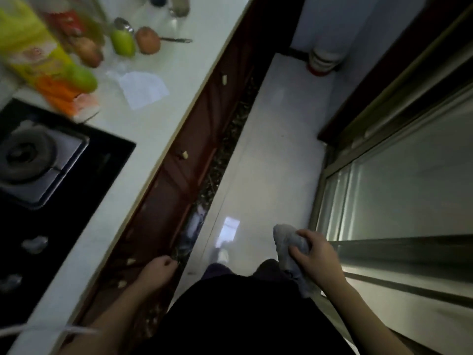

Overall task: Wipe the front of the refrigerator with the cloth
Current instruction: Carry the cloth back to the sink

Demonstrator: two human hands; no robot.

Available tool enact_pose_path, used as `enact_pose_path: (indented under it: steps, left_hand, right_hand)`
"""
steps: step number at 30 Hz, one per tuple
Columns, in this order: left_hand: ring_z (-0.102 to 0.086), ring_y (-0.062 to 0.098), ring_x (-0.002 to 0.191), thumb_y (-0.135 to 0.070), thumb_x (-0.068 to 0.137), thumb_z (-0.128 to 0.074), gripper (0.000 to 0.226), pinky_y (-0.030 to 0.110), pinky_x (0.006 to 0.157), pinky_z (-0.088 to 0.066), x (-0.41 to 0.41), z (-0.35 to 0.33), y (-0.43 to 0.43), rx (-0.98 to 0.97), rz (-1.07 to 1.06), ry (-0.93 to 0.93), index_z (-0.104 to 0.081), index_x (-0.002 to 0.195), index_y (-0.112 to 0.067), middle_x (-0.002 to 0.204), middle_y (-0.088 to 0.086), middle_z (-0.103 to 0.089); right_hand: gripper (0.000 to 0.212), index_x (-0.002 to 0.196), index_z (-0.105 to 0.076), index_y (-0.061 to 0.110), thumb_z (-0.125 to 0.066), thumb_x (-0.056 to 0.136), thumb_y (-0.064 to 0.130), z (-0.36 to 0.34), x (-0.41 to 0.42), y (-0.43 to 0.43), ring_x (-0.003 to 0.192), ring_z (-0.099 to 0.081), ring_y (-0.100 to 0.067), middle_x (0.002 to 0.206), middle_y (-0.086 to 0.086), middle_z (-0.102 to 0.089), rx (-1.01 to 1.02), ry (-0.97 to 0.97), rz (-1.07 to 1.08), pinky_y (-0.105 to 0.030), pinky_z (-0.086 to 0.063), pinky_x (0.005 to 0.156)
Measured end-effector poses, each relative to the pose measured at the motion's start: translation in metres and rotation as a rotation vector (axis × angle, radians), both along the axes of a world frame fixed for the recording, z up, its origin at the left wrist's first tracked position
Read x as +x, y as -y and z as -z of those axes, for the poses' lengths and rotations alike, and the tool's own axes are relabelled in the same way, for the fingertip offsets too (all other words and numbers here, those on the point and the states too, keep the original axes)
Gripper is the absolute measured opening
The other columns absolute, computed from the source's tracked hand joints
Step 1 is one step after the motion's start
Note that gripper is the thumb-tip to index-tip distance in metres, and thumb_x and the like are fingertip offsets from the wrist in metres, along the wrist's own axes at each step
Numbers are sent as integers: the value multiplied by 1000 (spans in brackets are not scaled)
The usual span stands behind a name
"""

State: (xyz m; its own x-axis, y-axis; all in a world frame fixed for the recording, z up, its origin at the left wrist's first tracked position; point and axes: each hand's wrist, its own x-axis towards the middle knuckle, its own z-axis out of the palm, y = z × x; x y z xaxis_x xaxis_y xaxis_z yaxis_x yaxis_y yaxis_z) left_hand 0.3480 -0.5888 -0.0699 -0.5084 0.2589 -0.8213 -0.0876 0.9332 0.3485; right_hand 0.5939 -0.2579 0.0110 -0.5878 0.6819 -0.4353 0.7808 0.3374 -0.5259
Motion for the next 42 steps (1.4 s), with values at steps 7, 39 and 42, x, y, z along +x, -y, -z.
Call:
enact_pose_path:
  steps: [7, 39, 42]
  left_hand:
    - [-70, 22, 82, -29, 94, -56, 18, 41, 85, -55, -124, -27, -187, 121, 259, -132, -67, 84, -19, 85, 4, -73]
    - [-66, 22, 89, -29, 95, -55, 22, 32, 80, -47, -457, -4, -673, 2, 341, -46, -70, 87, -14, 91, 7, -71]
    - [-66, 22, 86, -29, 94, -55, 22, 33, 80, -49, -489, -24, -748, 59, 348, -61, -70, 87, -15, 90, 6, -72]
  right_hand:
    - [42, 125, -64, 26, -72, 84, 28, 6, -6, -80, 101, -63, -22, 114, 1, -59, 28, 125, 121, -28, -43, 80]
    - [39, 117, -70, 20, -82, 81, 28, 10, -352, -595, 92, -62, -23, 107, -7, -67, 12, 49, 332, -30, -41, 77]
    - [39, 117, -71, 17, -83, 80, 27, 10, -379, -640, 98, -66, -30, 107, -10, -68, 15, 49, 410, -30, -42, 78]
